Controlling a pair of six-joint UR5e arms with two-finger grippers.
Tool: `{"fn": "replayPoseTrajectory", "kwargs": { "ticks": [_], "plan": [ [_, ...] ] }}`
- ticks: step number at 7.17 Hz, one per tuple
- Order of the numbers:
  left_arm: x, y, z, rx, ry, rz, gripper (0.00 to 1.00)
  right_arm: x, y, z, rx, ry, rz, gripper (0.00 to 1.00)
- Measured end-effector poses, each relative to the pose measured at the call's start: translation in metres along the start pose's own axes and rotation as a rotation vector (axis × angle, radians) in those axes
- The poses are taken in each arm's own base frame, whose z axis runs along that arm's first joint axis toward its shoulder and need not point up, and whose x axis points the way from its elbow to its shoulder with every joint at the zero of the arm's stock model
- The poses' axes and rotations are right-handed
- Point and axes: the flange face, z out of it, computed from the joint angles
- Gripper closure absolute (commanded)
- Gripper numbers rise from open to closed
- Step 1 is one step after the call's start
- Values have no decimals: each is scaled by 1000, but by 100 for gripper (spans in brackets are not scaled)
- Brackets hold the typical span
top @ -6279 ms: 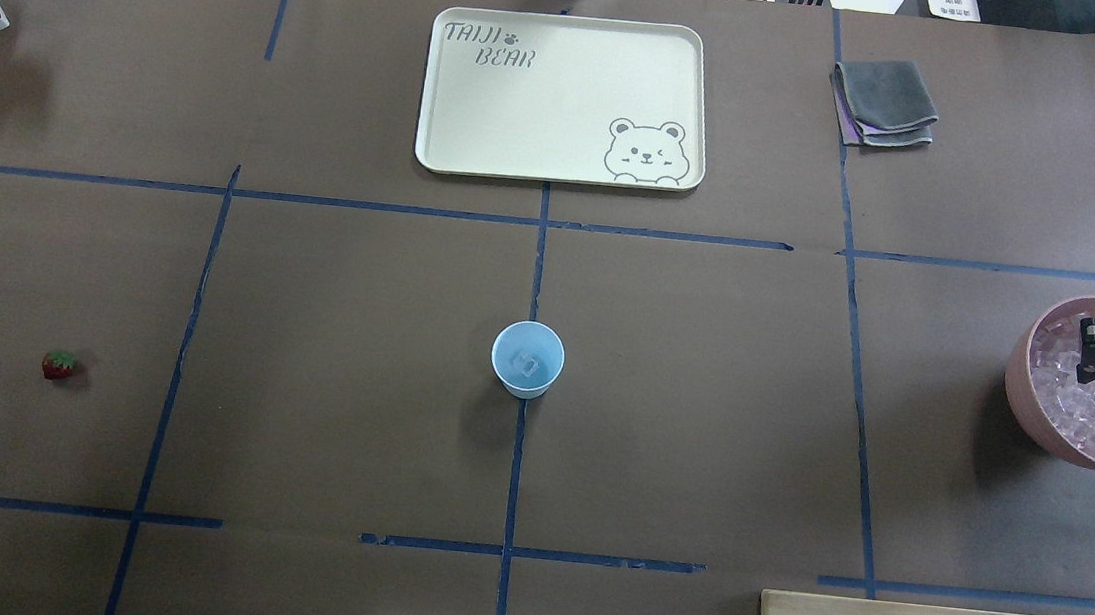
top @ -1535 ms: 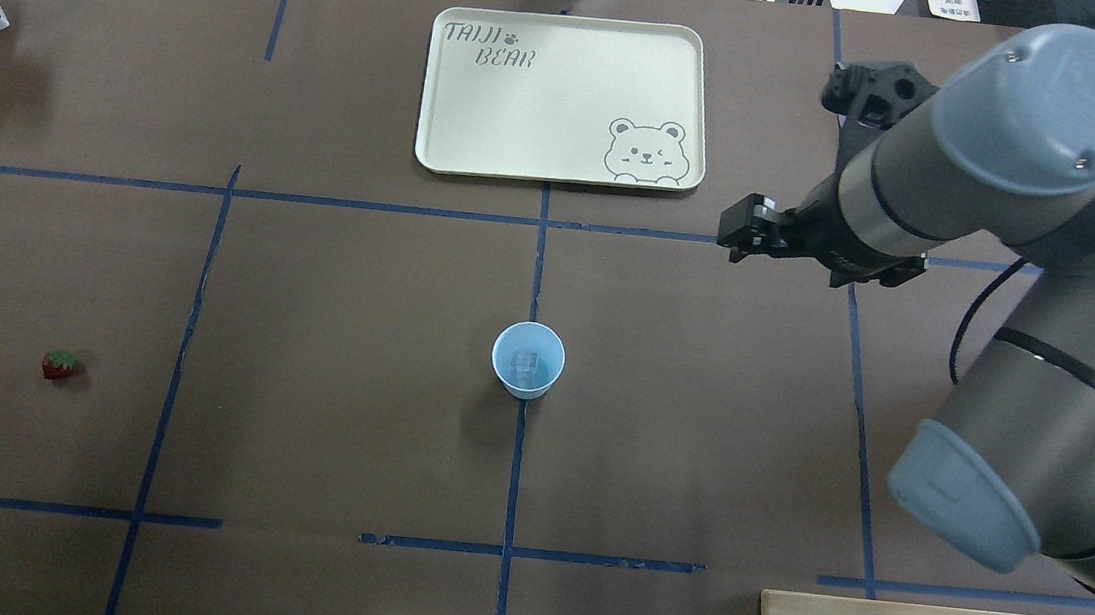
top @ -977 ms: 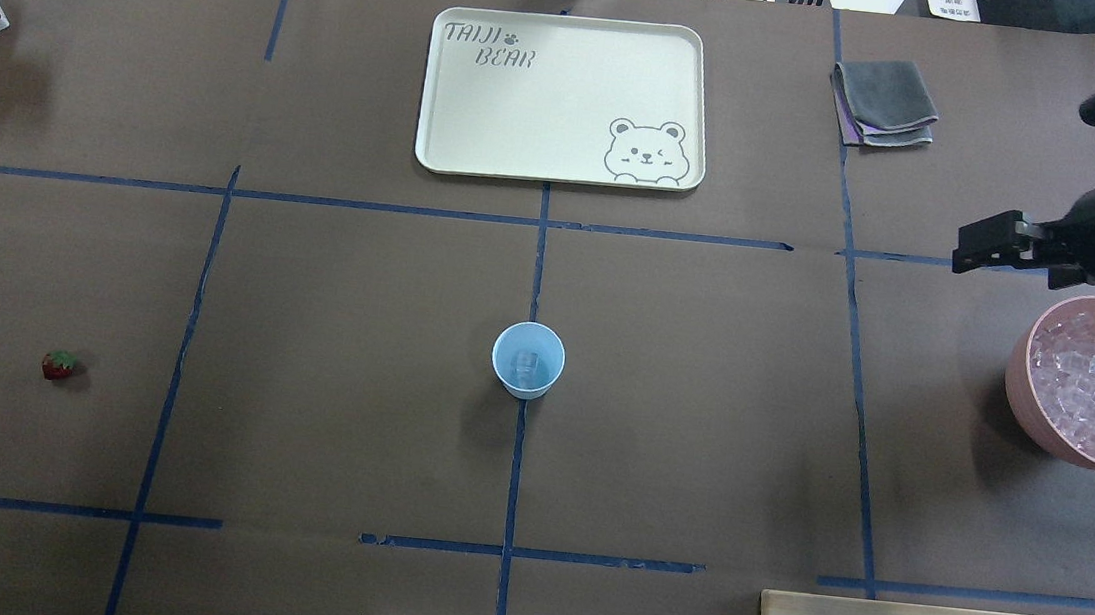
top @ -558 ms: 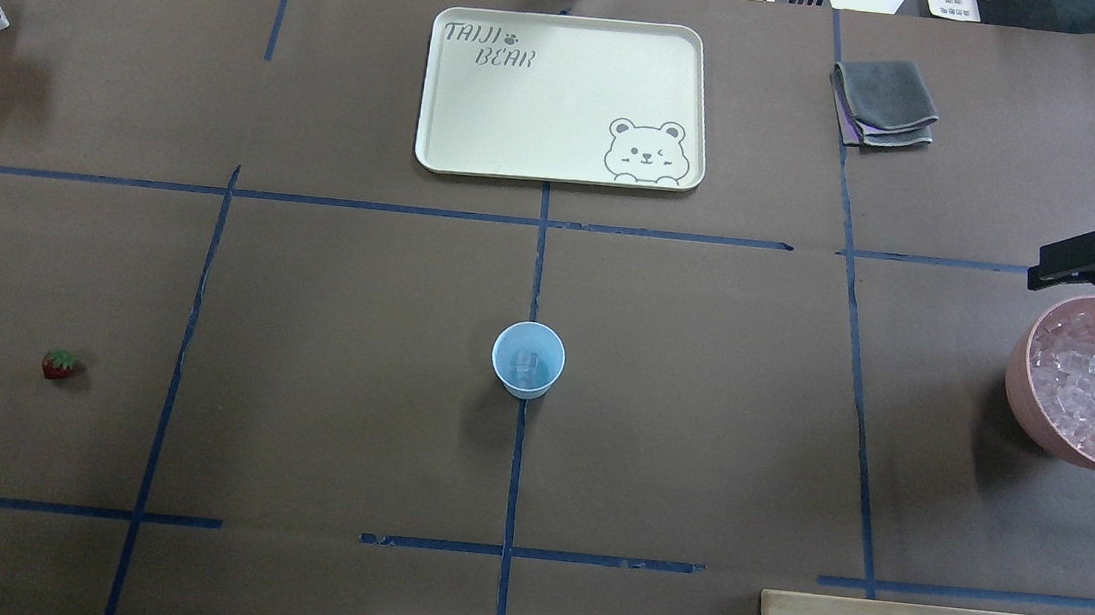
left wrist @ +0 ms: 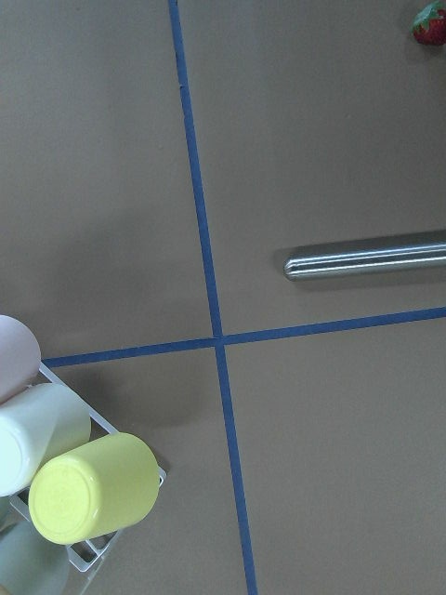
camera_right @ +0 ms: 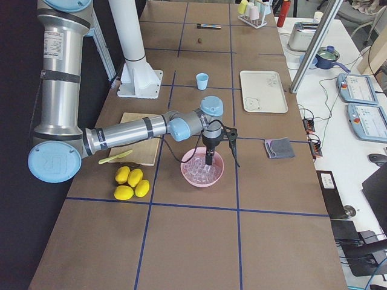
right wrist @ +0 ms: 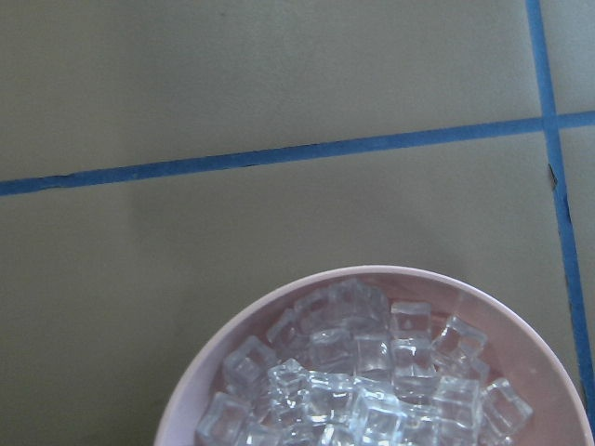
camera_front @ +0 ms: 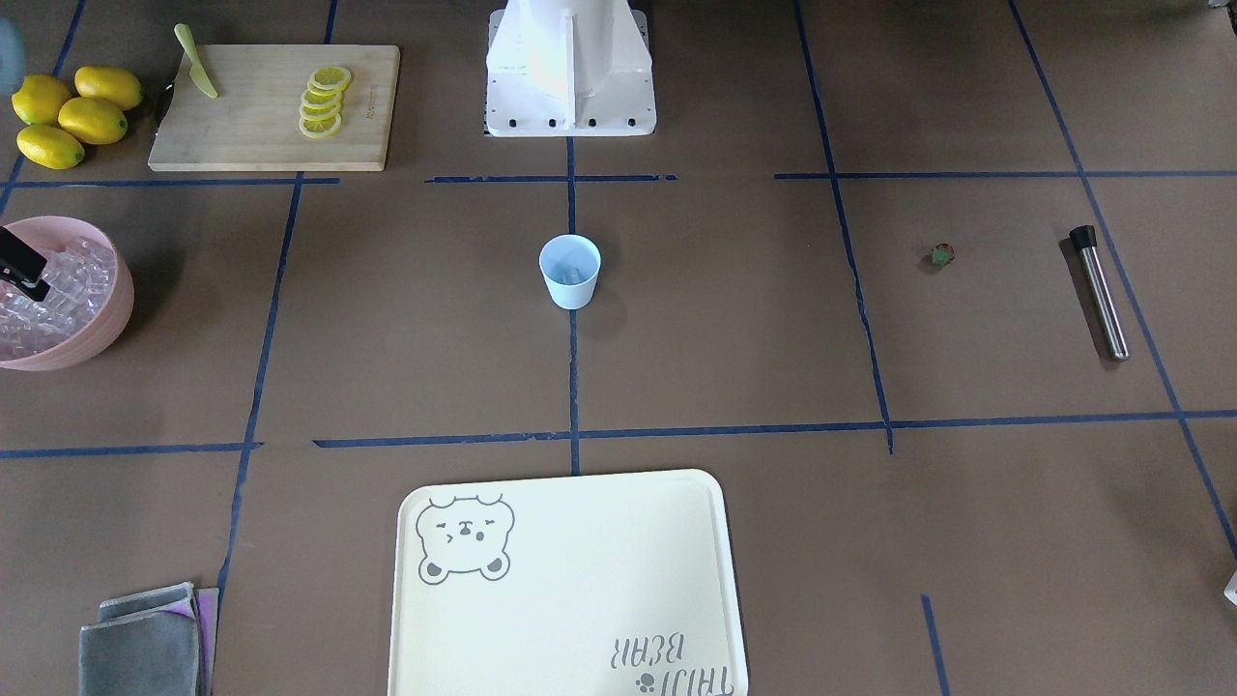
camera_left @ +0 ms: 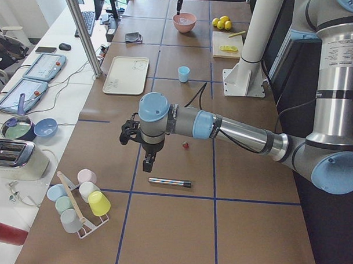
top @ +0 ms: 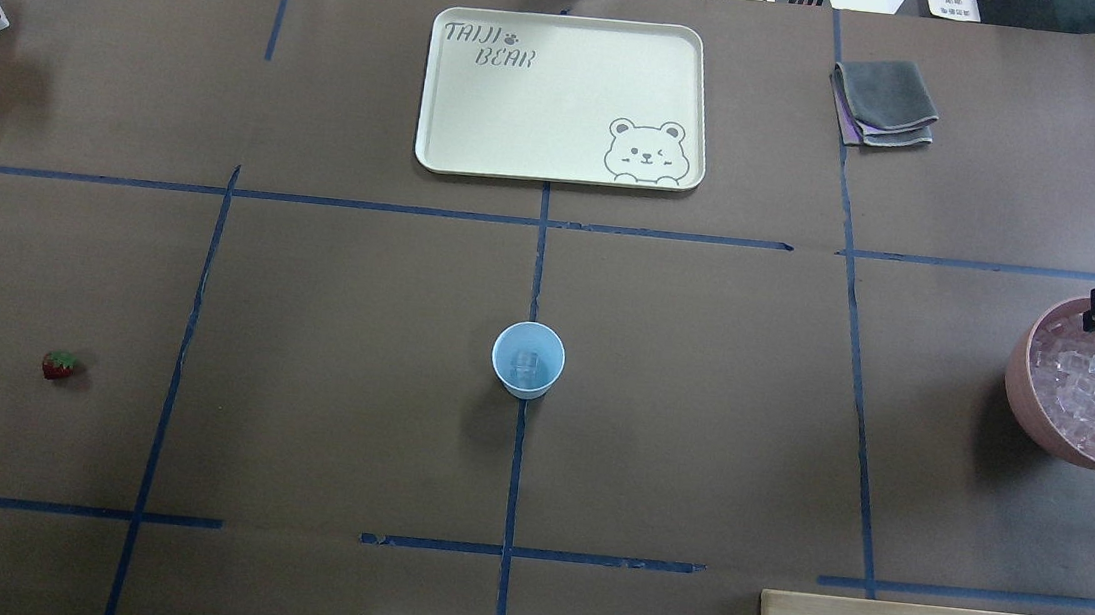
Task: Mash ice and strawberries in cup
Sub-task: 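Move the right gripper back over the pink bowl, then lower the right gripper into the bowl and grasp a third ice cube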
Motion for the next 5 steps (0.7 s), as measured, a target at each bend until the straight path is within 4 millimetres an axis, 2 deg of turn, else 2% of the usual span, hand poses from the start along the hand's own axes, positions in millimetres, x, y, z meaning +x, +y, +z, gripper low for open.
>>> {"fn": "replayPoseTrajectory", "kwargs": {
  "ticks": [2, 5],
  "plan": [
    [3, 0, -2, 5, -1, 6, 0, 10, -3, 17, -26, 21, 15, 1],
    [4, -1, -4, 8, -2, 9, 0, 4, 2, 36, -60, 34, -2, 2]
  ]
}}
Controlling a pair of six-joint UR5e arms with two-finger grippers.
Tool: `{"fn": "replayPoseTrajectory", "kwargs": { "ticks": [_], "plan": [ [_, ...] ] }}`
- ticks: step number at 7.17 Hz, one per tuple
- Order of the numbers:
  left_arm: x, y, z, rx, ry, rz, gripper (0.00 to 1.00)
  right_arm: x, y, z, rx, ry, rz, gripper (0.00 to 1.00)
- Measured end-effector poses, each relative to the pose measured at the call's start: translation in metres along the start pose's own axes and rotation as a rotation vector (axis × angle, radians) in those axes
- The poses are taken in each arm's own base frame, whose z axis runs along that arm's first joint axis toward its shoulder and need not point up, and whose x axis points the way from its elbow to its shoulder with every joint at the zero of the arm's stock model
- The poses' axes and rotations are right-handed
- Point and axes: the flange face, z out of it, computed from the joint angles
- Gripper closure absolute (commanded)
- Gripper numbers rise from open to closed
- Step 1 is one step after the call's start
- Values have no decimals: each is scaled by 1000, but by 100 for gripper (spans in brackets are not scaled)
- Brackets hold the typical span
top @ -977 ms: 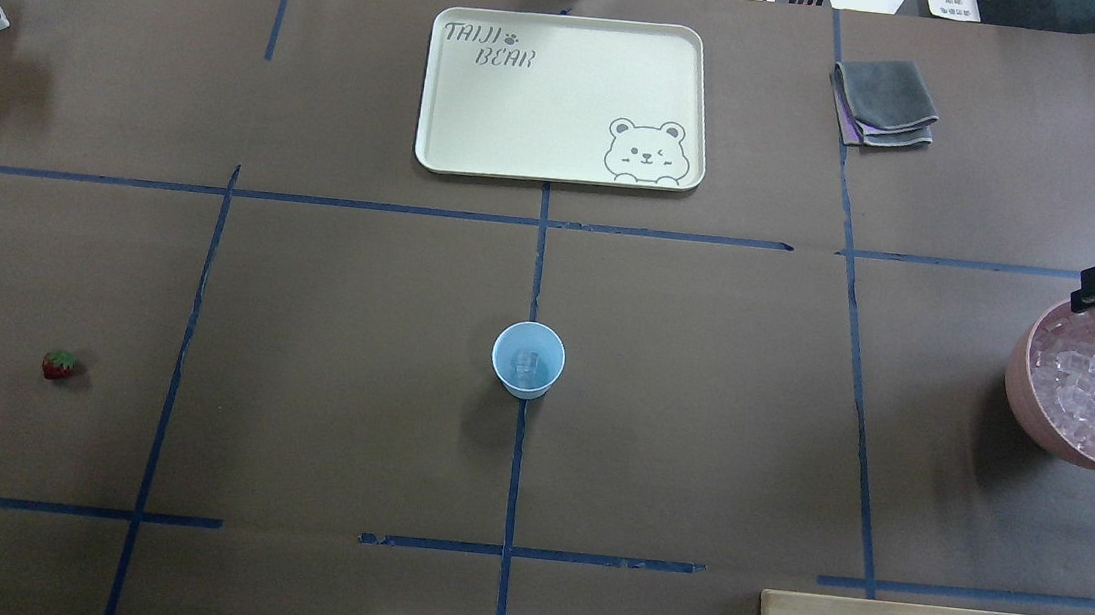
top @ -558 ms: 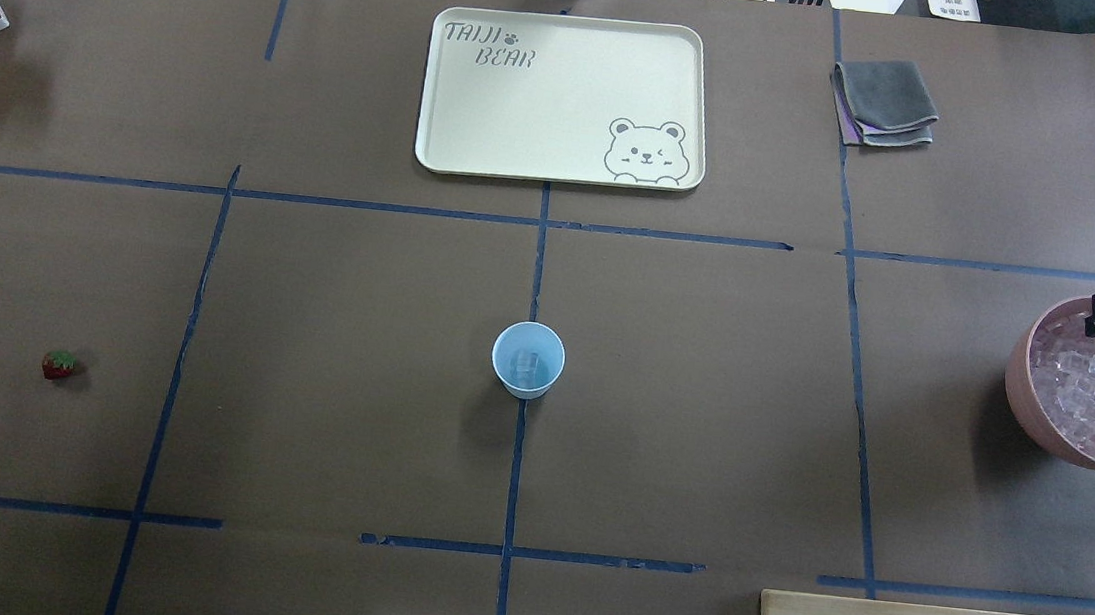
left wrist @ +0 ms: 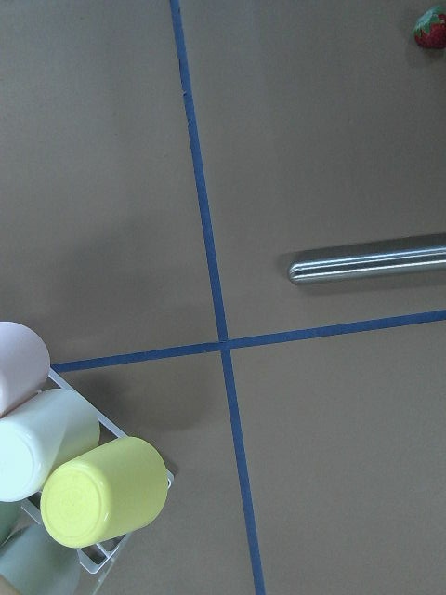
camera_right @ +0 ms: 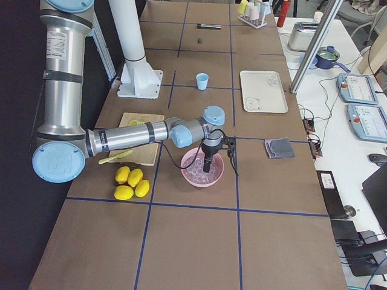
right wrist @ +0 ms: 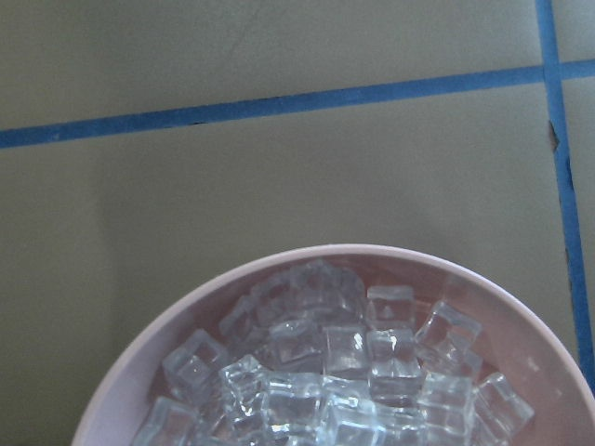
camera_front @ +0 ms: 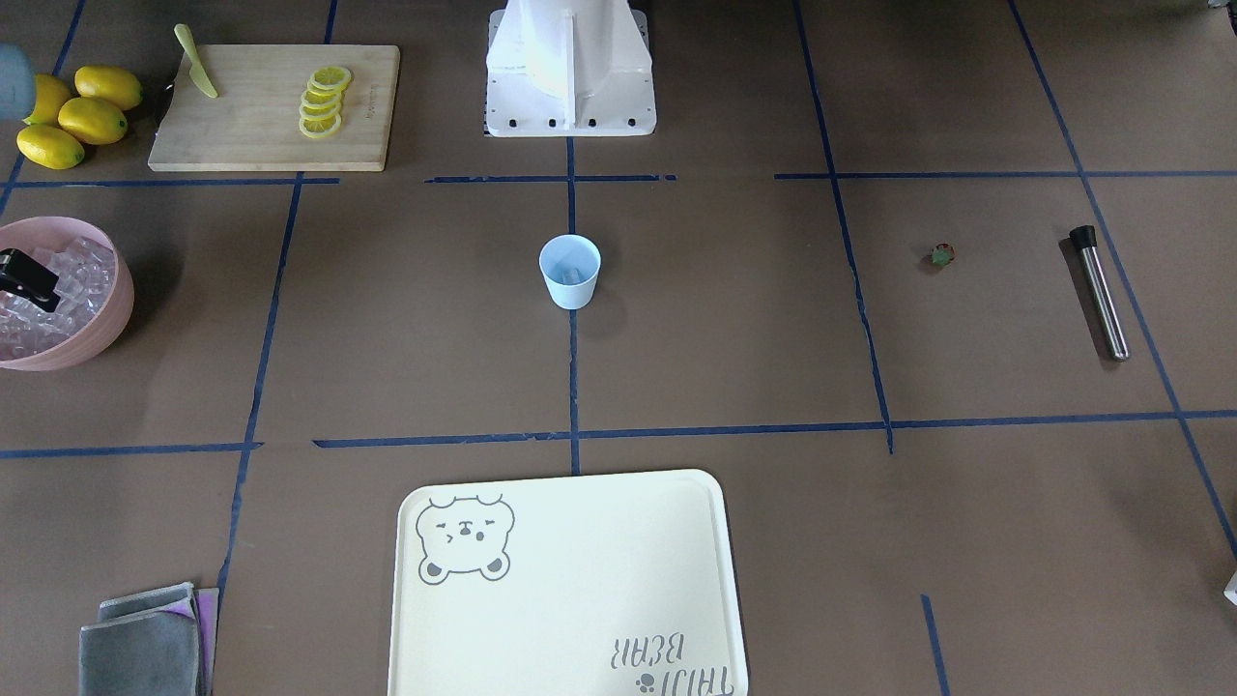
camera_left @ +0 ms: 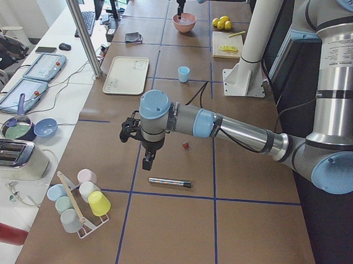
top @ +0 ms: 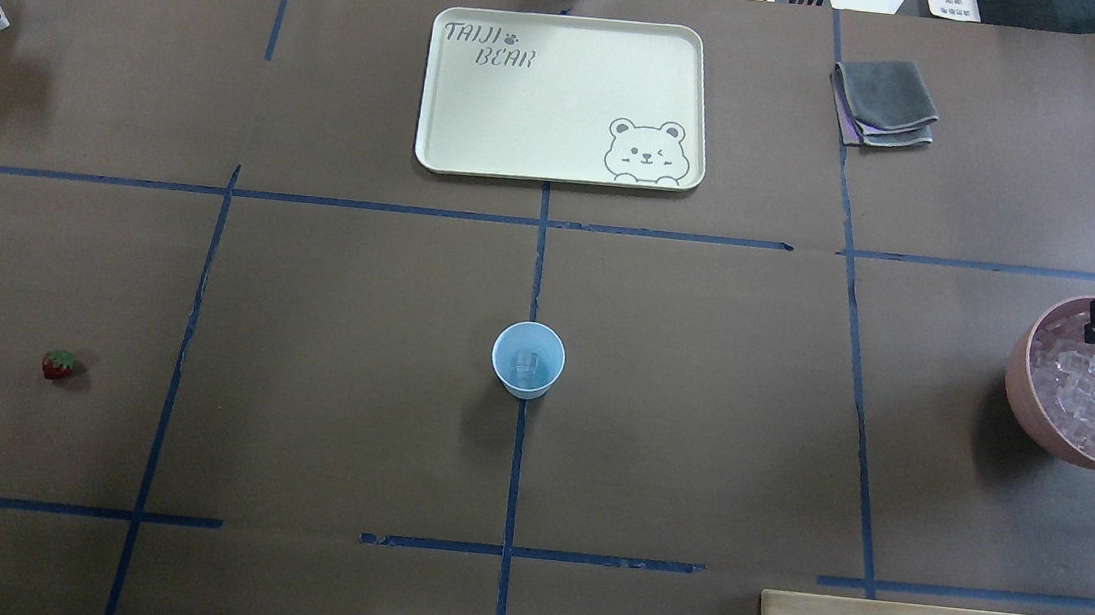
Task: Mash ice and strawberries in cup
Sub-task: 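Lower the right gripper into the bowl and grasp a third ice cube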
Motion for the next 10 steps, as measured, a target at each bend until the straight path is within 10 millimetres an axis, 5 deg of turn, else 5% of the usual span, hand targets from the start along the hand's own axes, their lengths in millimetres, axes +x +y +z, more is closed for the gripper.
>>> {"fn": "replayPoseTrajectory", "kwargs": {
  "ticks": [5, 10],
  "plan": [
    [0, 0, 0, 0, 0, 0, 0, 2, 2, 15, -25, 17, -3, 31],
    [3, -1, -3, 5, 0, 5, 0, 2, 0, 17, -26, 20, 8, 41]
  ]
}}
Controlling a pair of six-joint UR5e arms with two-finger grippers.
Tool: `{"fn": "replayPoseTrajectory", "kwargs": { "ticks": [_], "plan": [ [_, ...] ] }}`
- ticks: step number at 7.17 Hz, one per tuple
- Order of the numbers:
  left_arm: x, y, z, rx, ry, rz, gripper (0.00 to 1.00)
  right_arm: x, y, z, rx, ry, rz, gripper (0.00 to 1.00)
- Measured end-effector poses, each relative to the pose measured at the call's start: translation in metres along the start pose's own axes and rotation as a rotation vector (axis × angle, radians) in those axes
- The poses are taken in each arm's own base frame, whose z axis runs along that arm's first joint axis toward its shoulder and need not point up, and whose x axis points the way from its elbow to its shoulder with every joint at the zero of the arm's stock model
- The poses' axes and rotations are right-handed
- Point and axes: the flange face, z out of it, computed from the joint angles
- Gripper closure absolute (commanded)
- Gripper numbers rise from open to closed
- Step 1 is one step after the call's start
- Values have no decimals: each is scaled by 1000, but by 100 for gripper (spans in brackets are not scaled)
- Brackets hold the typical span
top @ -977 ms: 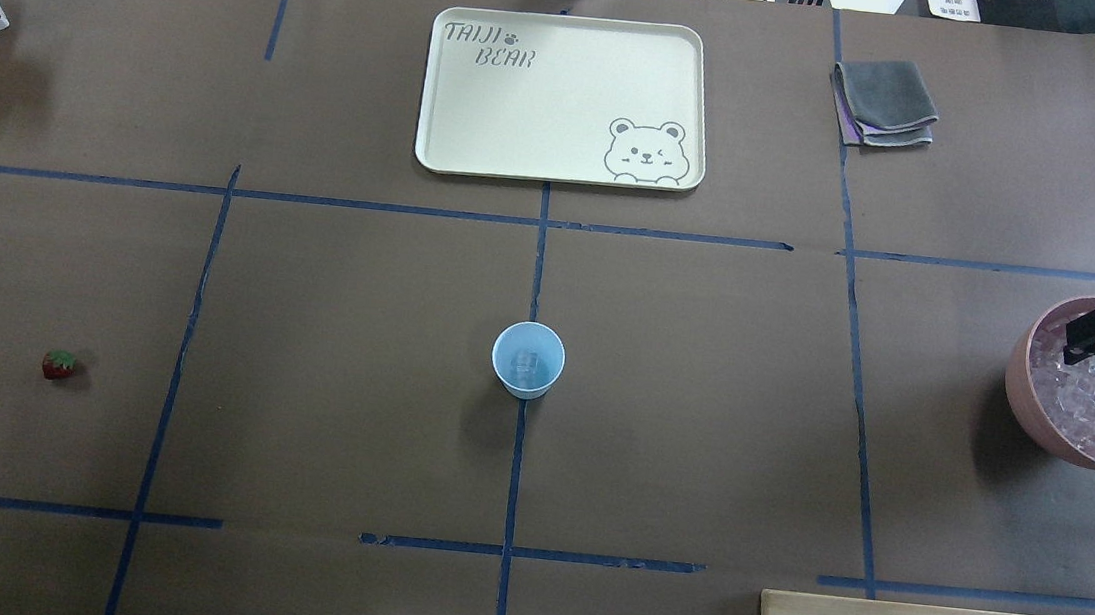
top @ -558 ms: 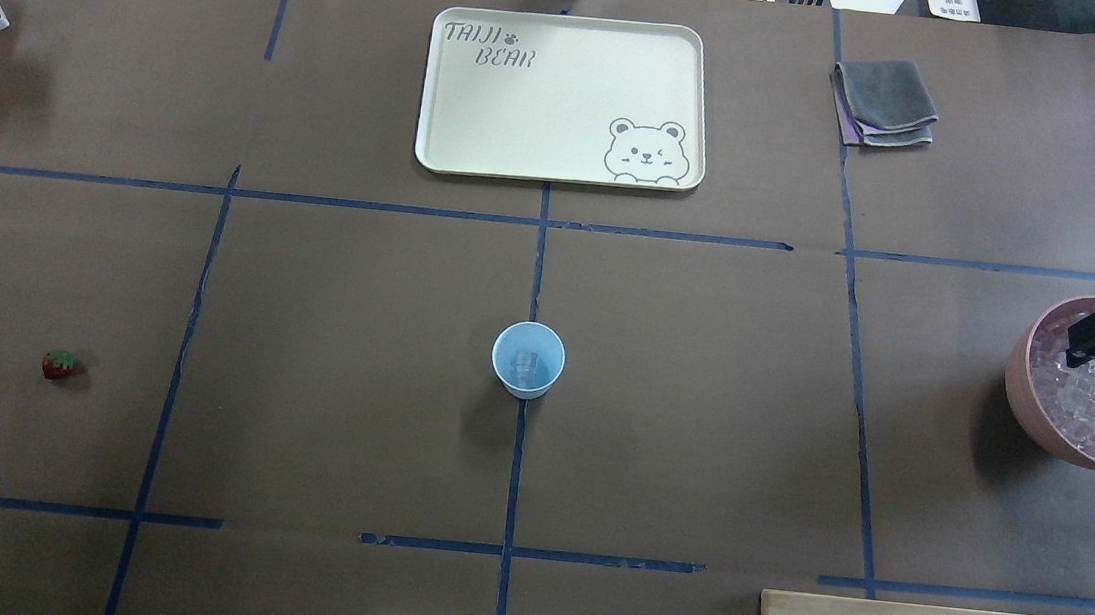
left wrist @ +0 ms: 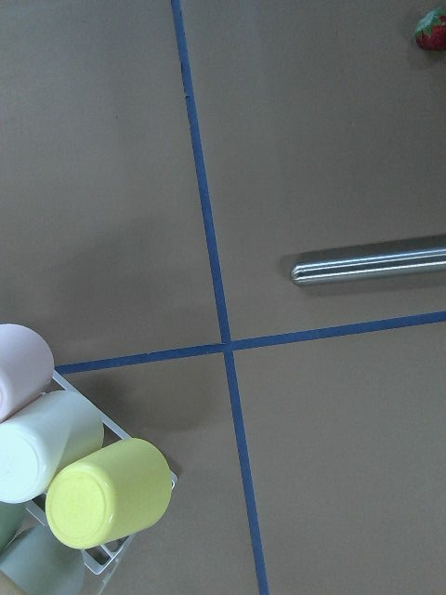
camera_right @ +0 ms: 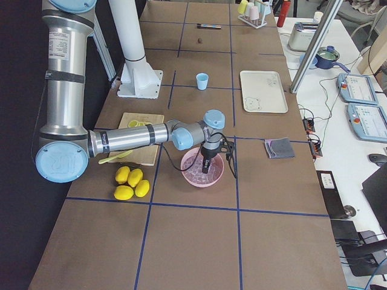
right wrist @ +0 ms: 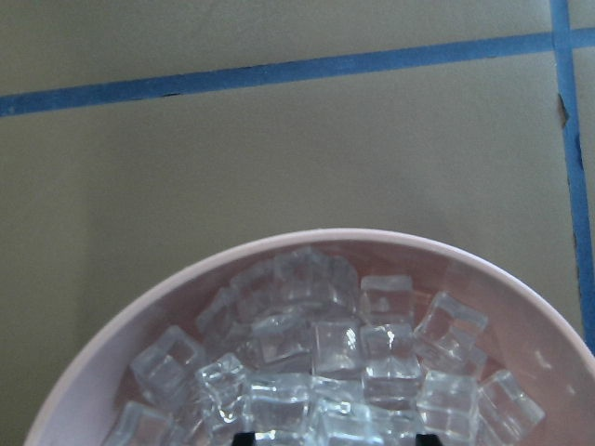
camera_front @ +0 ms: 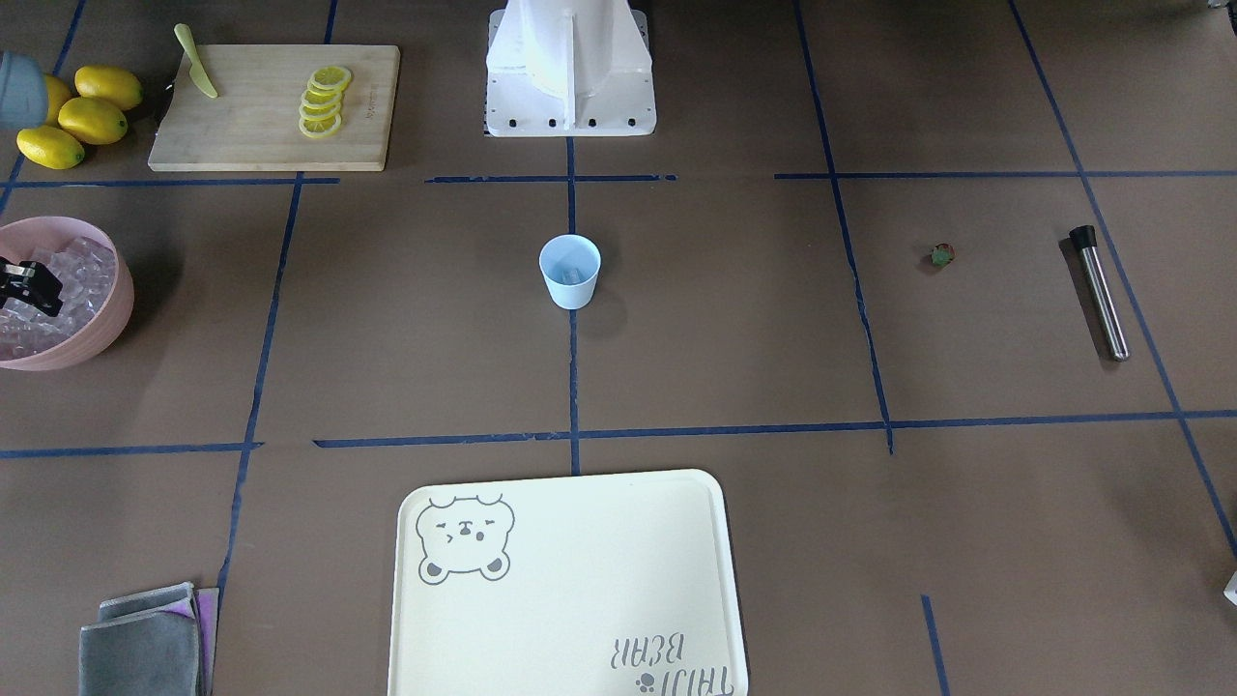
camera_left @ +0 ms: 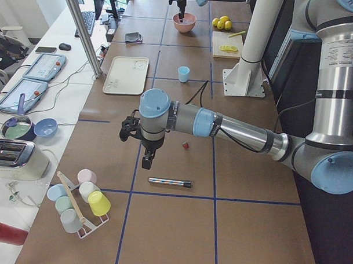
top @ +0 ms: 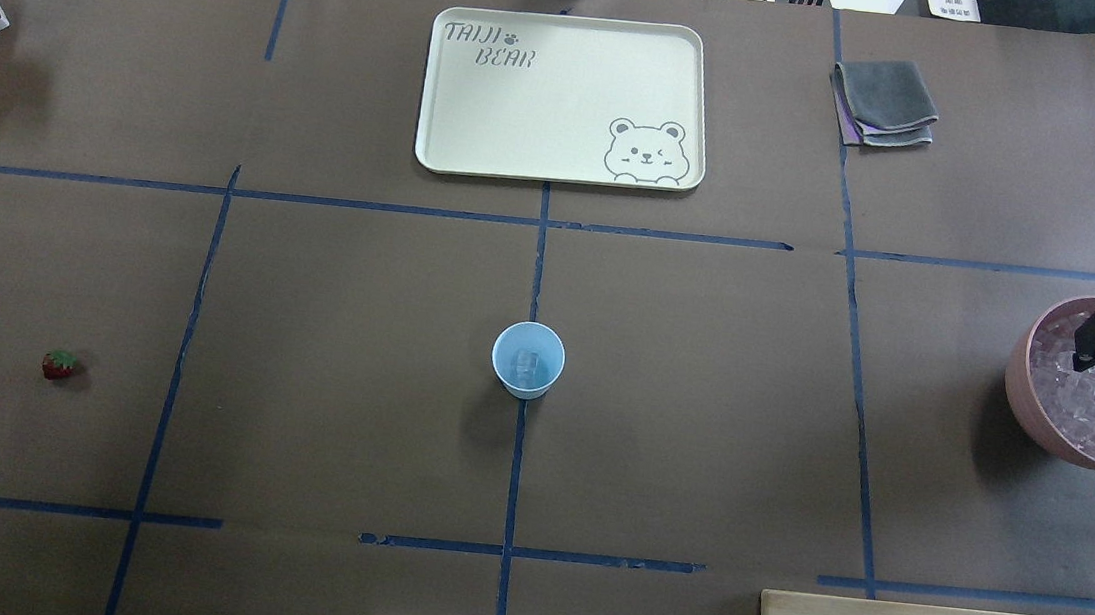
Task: Mash ice and strawberries in cup
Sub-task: 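Lower the right gripper into the bowl and grasp a third ice cube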
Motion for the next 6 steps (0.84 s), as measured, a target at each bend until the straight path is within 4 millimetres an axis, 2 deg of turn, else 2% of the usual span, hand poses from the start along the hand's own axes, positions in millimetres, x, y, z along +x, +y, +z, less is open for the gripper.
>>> {"fn": "replayPoseTrajectory", "kwargs": {
  "ticks": [2, 3, 4, 5, 6],
  "plan": [
    [1, 0, -1, 2, 0, 2, 0, 0, -1, 0, 2, 0, 0, 41],
    [2, 0, -2, 3, -1, 3, 0, 0, -1, 0, 1, 2, 0, 46],
    [2, 0, -2, 3, -1, 4, 0, 1, -1, 2, 0, 4, 2, 76],
    [3, 0, -2, 4, -1, 4, 0, 1, -1, 2, 0, 4, 2, 100],
    [3, 0, -3, 4, -1, 4, 0, -2, -3, 0, 5, 0, -4, 100]
  ]
}}
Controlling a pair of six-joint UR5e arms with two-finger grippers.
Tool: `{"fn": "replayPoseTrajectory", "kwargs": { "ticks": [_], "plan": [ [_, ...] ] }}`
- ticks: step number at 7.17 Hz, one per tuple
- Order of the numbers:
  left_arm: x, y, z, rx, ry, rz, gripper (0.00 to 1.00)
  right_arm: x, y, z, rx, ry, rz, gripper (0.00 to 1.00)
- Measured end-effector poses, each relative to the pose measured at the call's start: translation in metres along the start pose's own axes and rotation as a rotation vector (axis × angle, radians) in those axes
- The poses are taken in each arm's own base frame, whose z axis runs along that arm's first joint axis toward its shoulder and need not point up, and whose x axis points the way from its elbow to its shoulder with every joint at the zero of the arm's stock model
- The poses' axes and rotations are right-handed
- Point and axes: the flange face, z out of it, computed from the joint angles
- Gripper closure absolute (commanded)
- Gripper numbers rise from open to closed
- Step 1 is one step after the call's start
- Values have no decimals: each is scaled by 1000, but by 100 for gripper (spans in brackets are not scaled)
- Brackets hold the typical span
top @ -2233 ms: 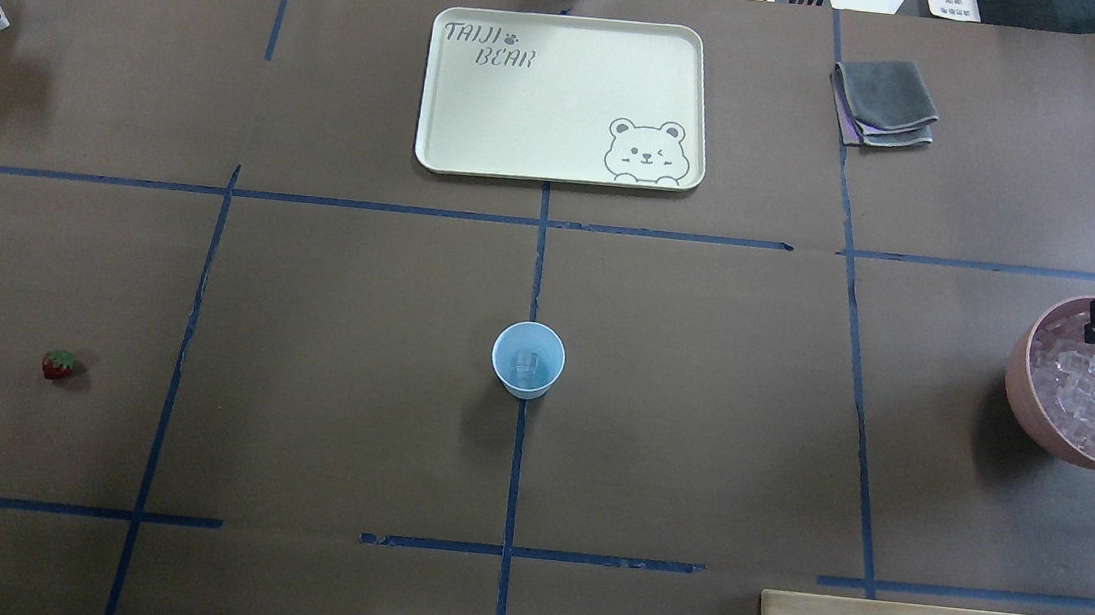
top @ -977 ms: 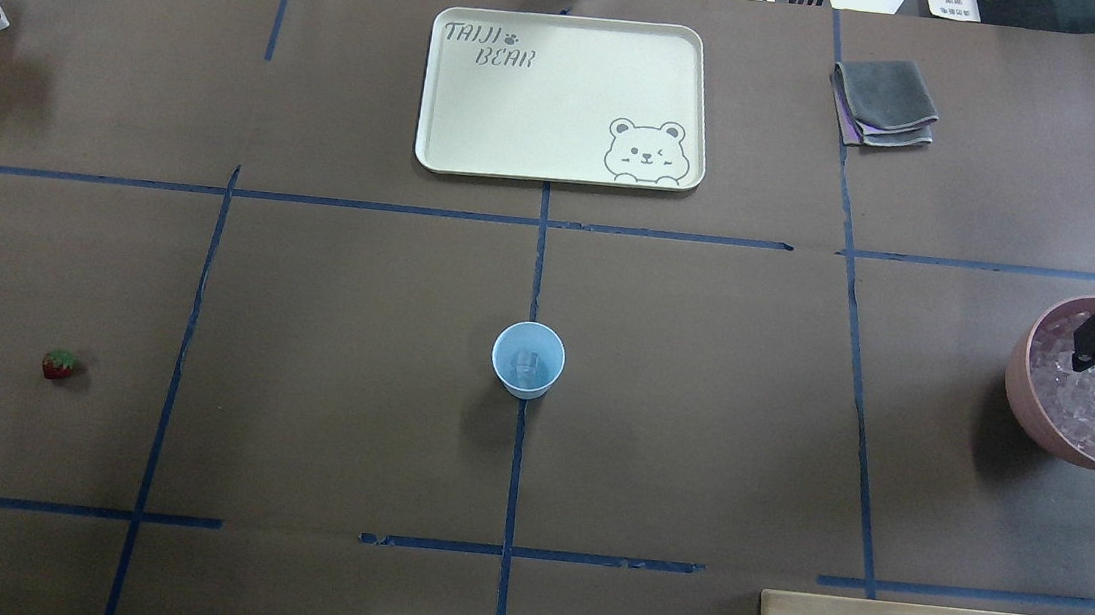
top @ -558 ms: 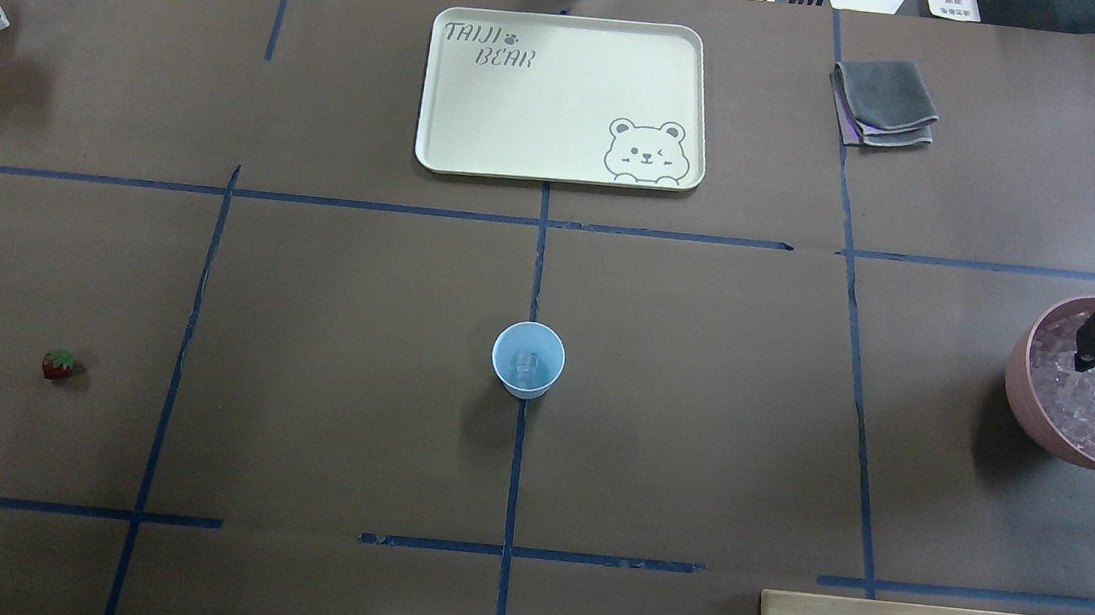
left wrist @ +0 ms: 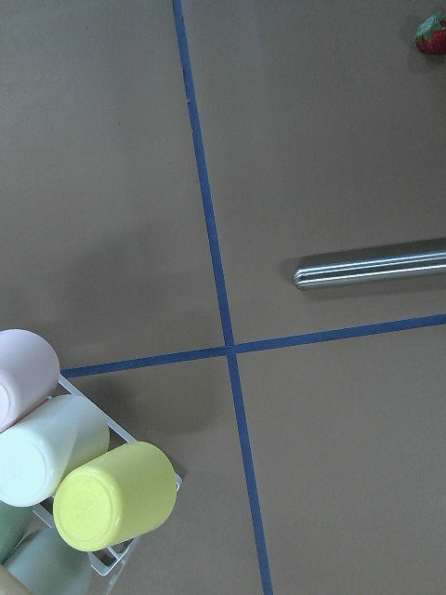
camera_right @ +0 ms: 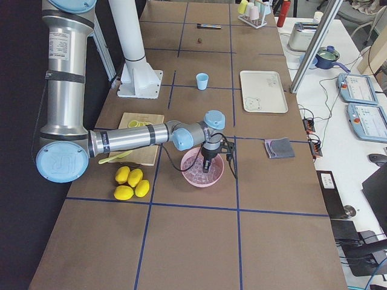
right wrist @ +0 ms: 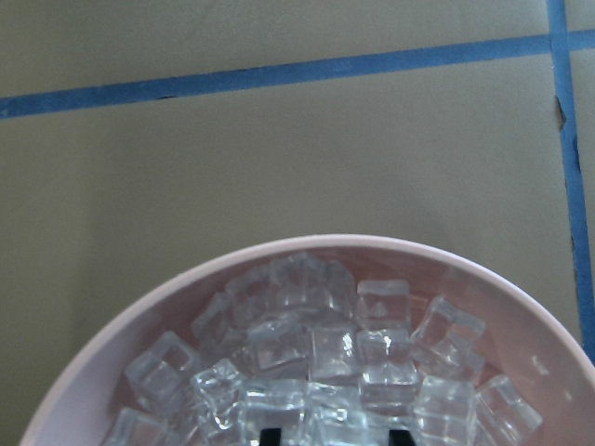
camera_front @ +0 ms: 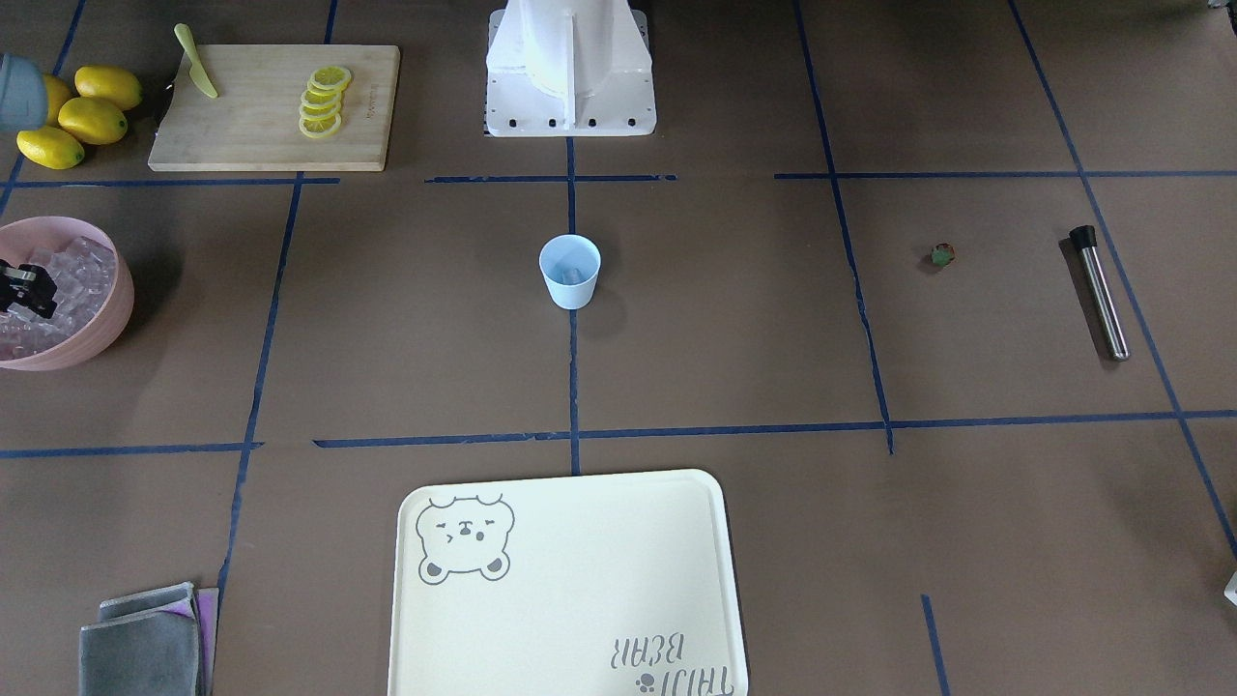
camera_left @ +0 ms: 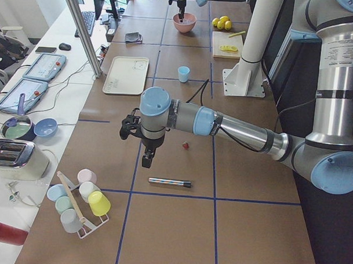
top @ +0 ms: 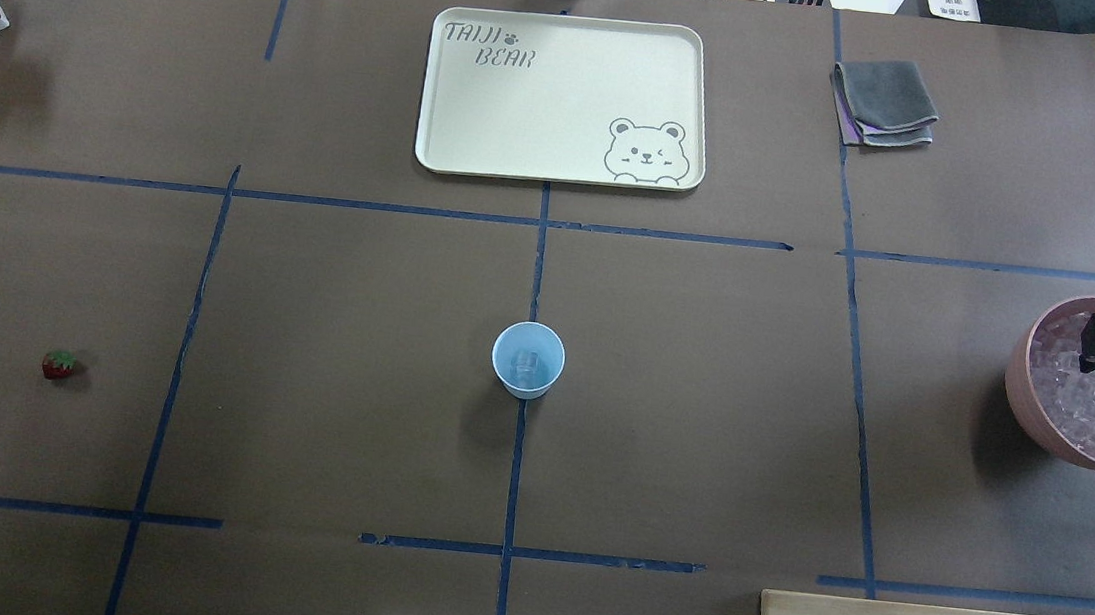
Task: Mash ice and strawberries in cup
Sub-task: 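Lower the right gripper into the bowl and grasp a third ice cube, then carry the ice cube with the right gripper over the light-blue cup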
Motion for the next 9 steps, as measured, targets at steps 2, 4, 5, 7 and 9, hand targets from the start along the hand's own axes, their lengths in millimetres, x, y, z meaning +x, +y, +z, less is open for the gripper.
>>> {"fn": "replayPoseTrajectory", "kwargs": {
  "ticks": [2, 4, 5, 7, 9],
  "plan": [
    [0, 0, 0, 0, -1, 0, 0, -7, -7, -11, 19, -20, -9, 100],
    [0, 0, 0, 0, -1, 0, 0, -11, -9, -43, 64, -49, -6, 100],
    [0, 0, 0, 0, -2, 0, 0, -23, -5, -69, 91, -66, -15, 100],
    [0, 0, 0, -2, -1, -2, 0, -81, -9, -121, 118, -91, -42, 100],
    [-2, 2, 2, -5, -1, -6, 0, -174, -8, -143, 98, -113, -97, 100]
  ]
}}
